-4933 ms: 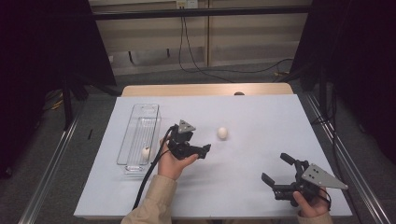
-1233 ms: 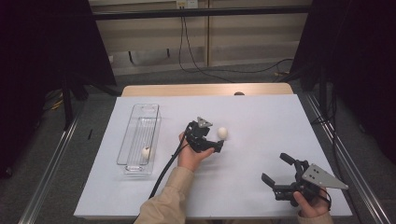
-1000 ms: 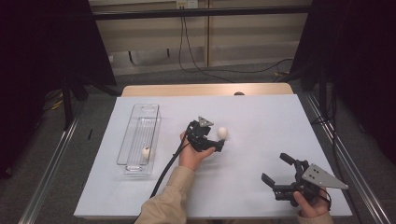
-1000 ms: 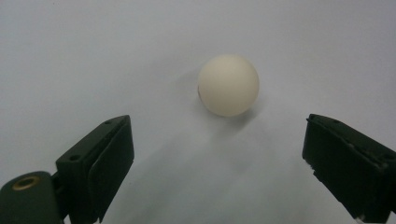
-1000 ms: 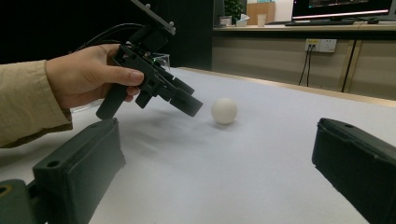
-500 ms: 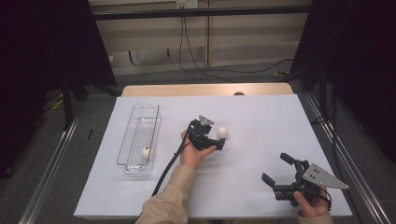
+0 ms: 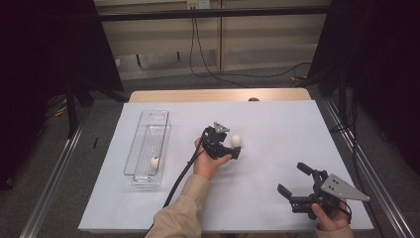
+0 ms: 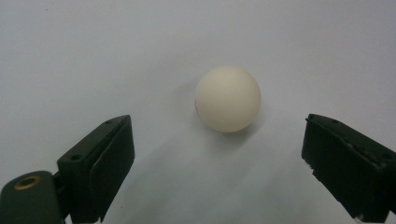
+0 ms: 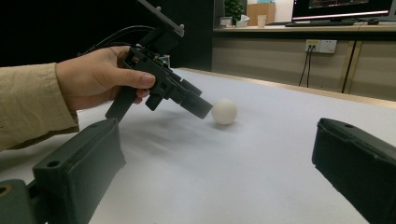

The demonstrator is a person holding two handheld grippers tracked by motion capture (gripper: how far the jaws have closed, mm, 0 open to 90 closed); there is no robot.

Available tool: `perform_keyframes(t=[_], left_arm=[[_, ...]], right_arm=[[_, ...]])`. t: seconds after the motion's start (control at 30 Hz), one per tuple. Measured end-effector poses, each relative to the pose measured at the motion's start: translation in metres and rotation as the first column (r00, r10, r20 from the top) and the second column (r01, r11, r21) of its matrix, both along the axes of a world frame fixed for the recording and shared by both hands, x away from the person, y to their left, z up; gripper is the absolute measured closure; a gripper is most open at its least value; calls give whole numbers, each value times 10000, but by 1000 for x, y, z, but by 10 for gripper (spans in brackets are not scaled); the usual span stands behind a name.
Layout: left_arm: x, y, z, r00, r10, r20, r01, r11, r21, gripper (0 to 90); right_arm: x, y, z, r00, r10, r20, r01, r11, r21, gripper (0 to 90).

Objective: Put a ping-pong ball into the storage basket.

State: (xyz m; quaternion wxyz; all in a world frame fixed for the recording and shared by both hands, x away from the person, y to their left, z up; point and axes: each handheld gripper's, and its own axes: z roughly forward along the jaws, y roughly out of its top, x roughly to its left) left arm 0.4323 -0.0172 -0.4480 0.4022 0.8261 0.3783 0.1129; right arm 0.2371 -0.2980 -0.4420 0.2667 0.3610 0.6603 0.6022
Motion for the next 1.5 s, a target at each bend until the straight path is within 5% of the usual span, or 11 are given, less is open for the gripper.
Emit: perform_keyframes(t=[1.5], left_arm=[[9, -12, -6, 9999, 76, -82, -75, 9999, 103, 104]], right_arm=[[0, 1, 0, 10000, 43, 16, -43, 10000, -17, 11]])
